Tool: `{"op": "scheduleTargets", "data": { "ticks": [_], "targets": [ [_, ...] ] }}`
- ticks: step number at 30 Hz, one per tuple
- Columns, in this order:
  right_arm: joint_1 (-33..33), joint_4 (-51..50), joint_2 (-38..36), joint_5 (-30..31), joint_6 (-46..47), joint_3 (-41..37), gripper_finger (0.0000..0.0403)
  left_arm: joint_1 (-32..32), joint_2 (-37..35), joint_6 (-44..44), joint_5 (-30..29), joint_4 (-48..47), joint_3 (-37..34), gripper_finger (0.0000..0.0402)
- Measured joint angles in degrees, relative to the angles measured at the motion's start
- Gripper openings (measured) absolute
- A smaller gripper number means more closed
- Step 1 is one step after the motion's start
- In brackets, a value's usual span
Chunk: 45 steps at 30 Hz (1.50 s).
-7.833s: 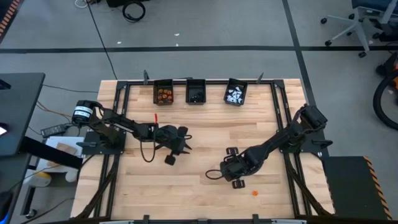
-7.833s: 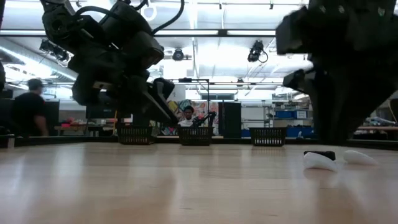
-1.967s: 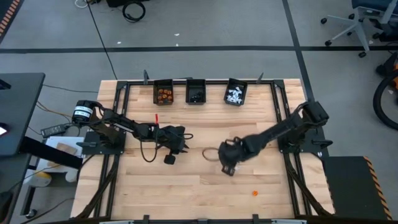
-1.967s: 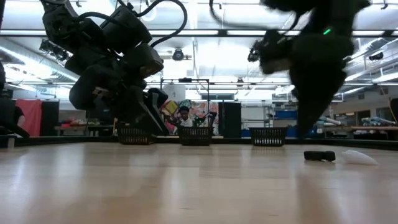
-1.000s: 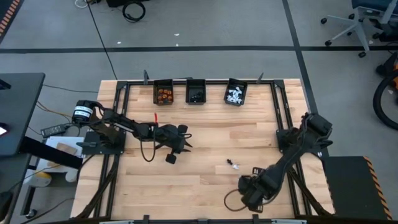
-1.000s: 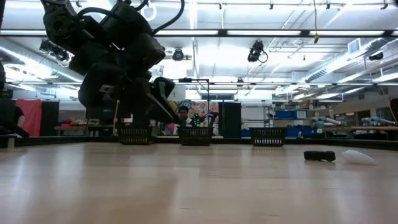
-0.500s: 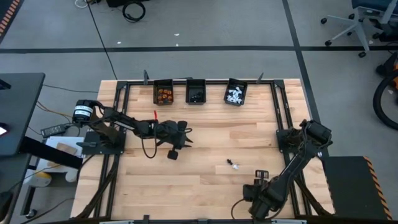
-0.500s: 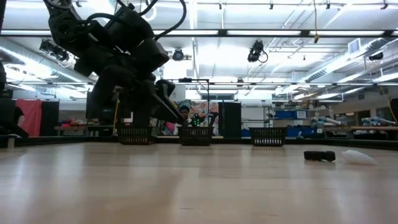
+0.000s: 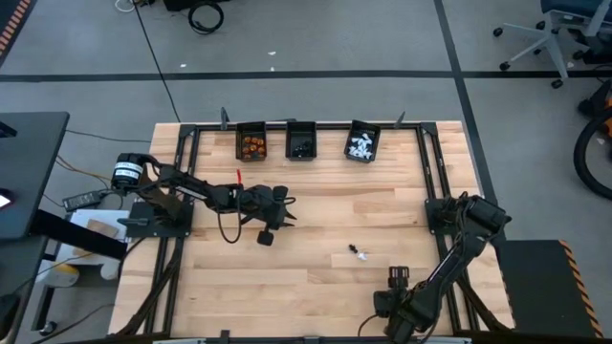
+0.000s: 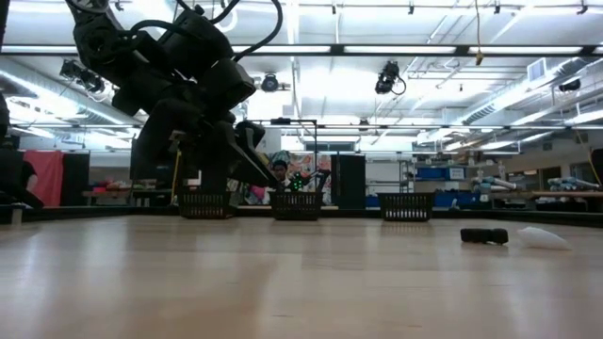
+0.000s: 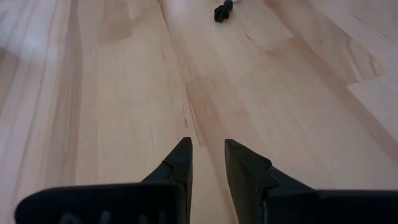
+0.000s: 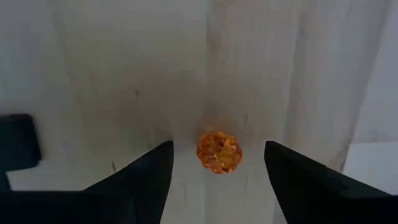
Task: Sort Halloween decoration
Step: Put the orange pumpkin toy into the left black basket
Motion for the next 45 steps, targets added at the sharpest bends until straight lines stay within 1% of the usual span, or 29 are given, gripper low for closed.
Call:
{"op": "scheduleTargets", "data": {
  "ticks": [5,12,14,19,32,37,41,45],
  "targets": [
    [0.9,0.0,0.0,2.1,0.9,-0.2,0.0236,0.0,0.0,0.0,0.0,0.0,0.0,0.0073],
    [1.2,0.0,0.0,6.3,-0.2,-0.3,0.0190,0.0,0.0,0.0,0.0,0.0,0.0,0.0073],
    [1.2,0.3,0.0,6.7,-0.8,-1.0,0.0177,0.0,0.0,0.0,0.0,0.0,0.0,0.0073],
    [1.3,2.1,-0.4,5.4,-0.8,-3.0,0.0157,0.0,0.0,0.1,0.0,-0.4,0.0,0.0073],
    [1.4,2.4,-0.3,4.4,-1.4,-3.3,0.0149,0.0,0.0,0.1,0.0,-1.2,0.0,0.0073],
    [1.4,2.0,-0.6,3.9,-3.9,-3.4,0.0137,0.0,0.0,0.1,0.0,-1.3,0.0,0.0073],
    [1.4,-0.3,-1.1,2.9,-7.2,-3.6,0.0120,0.0,0.0,0.1,0.0,-1.3,0.0,0.0073],
    [0.9,-2.0,-1.4,1.5,-10.9,-3.7,0.0113,0.0,0.0,0.1,0.0,-1.3,0.0,0.0073]
  ]
}}
